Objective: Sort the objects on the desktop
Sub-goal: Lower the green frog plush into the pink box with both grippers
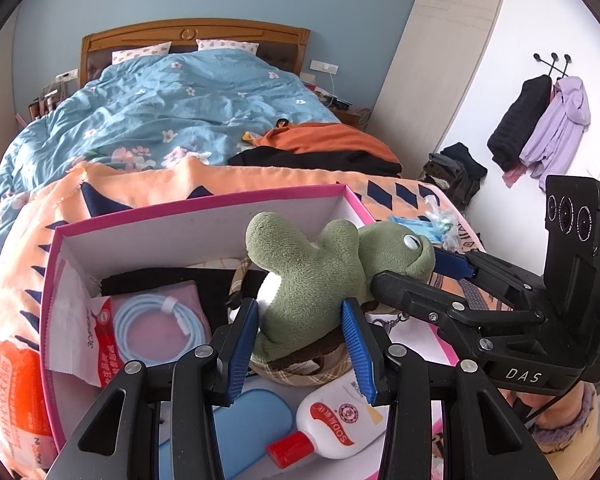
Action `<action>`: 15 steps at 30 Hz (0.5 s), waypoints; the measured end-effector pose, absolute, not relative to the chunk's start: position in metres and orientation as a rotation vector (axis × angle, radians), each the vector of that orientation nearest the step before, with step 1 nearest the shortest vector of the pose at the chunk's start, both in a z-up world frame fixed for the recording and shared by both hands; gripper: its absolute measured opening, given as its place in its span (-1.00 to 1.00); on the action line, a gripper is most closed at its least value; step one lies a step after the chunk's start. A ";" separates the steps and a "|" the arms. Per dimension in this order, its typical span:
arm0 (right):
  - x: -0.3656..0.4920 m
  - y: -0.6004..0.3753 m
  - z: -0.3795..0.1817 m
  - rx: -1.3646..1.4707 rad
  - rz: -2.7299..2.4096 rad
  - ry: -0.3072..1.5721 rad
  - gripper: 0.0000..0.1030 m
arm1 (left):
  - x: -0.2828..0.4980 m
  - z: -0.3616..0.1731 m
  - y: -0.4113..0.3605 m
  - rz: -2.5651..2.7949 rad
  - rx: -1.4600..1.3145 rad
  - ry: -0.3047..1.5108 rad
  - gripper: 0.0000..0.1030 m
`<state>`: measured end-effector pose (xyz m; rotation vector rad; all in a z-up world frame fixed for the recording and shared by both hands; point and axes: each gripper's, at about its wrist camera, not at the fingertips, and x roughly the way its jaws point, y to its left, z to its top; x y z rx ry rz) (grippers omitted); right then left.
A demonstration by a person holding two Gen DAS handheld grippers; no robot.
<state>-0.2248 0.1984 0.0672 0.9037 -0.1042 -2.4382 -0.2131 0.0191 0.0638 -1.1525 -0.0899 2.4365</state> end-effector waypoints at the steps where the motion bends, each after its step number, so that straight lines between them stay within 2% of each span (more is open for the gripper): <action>1: -0.226 0.199 0.066 0.908 -2.439 -0.105 0.22 | -0.214 0.063 0.020 2.437 -1.157 -0.089 -0.16; 15: -0.249 0.194 0.060 0.965 -2.450 -0.075 0.21 | -0.239 0.056 0.021 2.439 -1.204 -0.118 -0.16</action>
